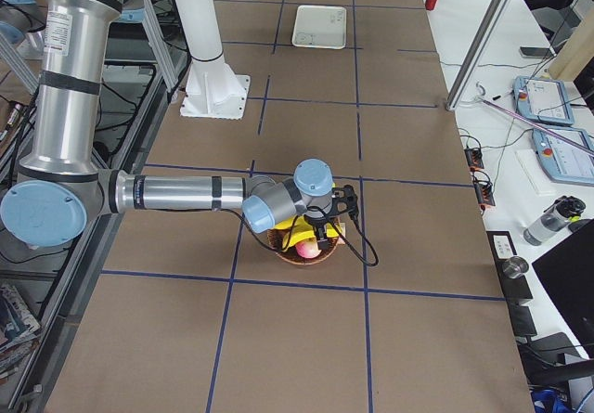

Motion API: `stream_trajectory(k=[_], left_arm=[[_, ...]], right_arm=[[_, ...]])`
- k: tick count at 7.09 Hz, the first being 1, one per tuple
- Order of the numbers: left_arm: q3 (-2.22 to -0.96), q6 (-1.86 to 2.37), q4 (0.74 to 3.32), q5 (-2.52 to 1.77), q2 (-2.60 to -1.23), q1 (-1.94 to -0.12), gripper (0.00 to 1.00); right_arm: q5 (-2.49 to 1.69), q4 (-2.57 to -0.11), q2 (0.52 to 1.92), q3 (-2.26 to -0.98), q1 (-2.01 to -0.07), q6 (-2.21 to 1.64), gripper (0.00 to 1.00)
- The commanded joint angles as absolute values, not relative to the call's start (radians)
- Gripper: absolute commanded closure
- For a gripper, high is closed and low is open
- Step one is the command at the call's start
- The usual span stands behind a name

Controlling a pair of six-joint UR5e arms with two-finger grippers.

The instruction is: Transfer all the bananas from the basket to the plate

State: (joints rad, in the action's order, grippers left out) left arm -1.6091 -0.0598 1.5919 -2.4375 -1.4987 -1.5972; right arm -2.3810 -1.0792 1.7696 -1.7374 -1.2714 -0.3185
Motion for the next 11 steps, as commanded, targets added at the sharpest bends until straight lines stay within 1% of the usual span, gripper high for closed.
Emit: stream_trajectory(k=[1,5,9,11], left_arm=[[-1.608,-0.06,1.592,-2.437,-1.499,-1.597,0.0],[-1.606,-0.061,1.592,-2.437,-1.499,-1.597,0.0],[-1.608,-0.06,1.592,-2.437,-1.499,-1.597,0.0],[-1.606,-0.061,1.592,-2.437,-1.5,-1.597,0.0]], right_arm=[[-2.379,-1.078,1.784,-1.746,-1.238,-0.319,0.08],[-2.372,-1.084,1.799,-1.738,-1.21,-0.319,0.15],[-2.353,-1.089,1.801,-1.73,-1.203,-0.319,0.2],[-2.339,-1.089,1.801,-1.729,-1.187,-0.319,0.2]])
